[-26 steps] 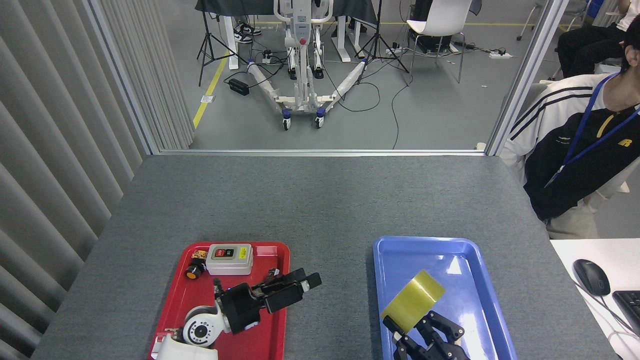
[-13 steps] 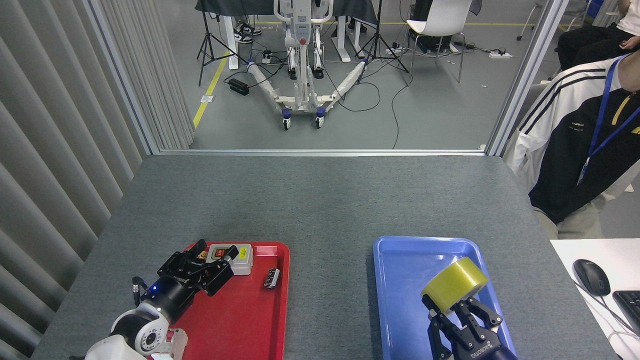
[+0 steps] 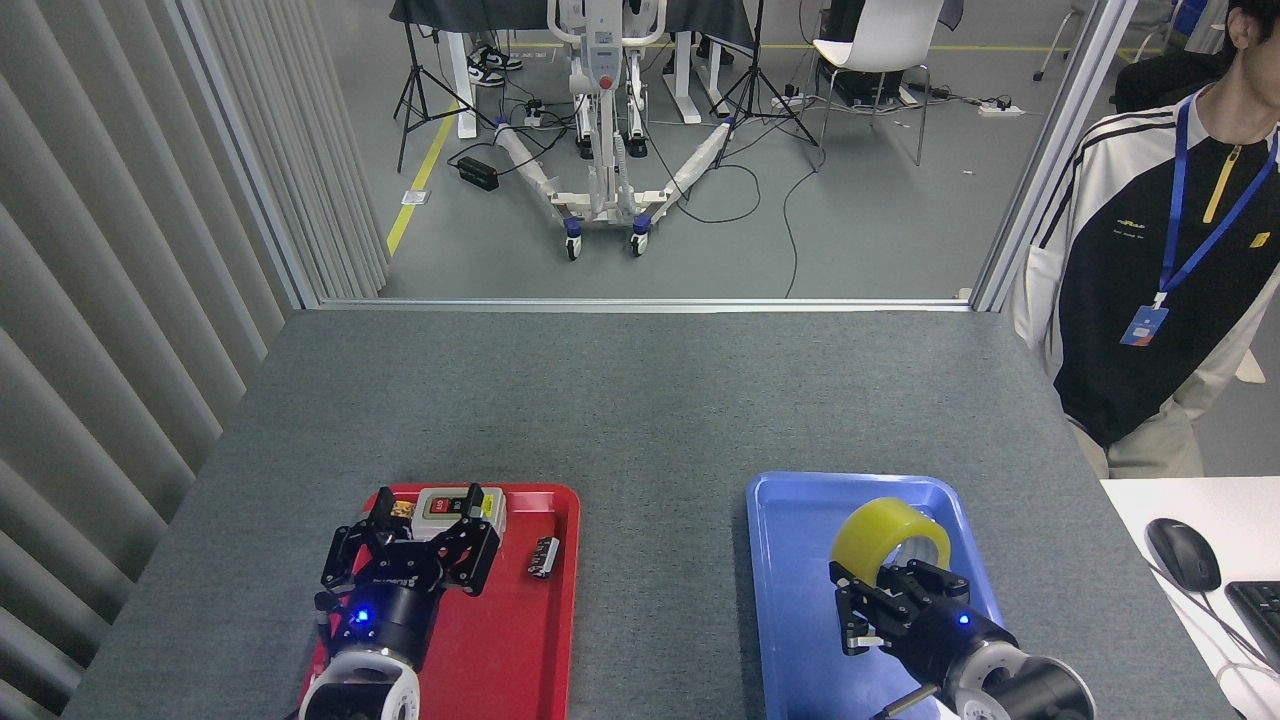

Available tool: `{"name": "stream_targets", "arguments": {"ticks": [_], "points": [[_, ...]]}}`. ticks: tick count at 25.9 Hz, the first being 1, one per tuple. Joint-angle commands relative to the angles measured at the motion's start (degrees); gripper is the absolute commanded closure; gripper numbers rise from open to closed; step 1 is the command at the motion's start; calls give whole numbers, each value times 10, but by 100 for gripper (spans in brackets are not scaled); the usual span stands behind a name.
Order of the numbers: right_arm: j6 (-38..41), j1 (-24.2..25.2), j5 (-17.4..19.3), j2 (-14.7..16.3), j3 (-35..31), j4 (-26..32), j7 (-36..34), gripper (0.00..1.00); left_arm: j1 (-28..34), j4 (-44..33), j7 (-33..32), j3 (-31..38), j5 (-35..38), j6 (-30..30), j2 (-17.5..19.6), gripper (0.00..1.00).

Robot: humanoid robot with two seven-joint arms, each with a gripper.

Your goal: Place and move tape with both arms

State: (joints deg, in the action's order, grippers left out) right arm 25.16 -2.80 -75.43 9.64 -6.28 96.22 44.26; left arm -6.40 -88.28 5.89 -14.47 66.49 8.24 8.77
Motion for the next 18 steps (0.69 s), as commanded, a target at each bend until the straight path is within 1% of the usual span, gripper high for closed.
{"name": "stream_targets", "arguments": {"ticks": [1,4,8,9,11,12,13,14,15,16,18], "points": [[-37,-14,46,2,12,-22,93,100,3,-8,1,-11,1,-25,-16,1],[-71,-37,73,-2,14,-58,103,100,7,-14,1,-11,0,-28,-20,1],[-113,-48,84,-1,14,-74,99,100,24,-18,6,-6,0,-28,-28,1],[-127,-48,83,-1,14,-77,97,95,24,-17,7,-7,0,-28,-32,1],[-148,-48,83,-2,14,-85,96,80,24,-13,7,-6,0,-28,-36,1],[-154,-48,81,-6,14,-88,95,69,25,-14,7,-4,0,-25,-36,1],[-158,-48,79,-8,14,-88,95,53,27,-16,5,2,0,-24,-36,0],[-158,-48,78,-8,14,-88,95,34,30,-18,2,13,0,-24,-36,1],[-158,-48,79,-7,14,-88,94,5,37,-19,2,30,0,-25,-36,1],[-158,-48,82,-4,14,-88,93,0,41,-19,2,41,0,-27,-36,1],[-158,-48,84,-1,14,-89,70,0,44,-19,1,52,0,-28,-36,1]]}}
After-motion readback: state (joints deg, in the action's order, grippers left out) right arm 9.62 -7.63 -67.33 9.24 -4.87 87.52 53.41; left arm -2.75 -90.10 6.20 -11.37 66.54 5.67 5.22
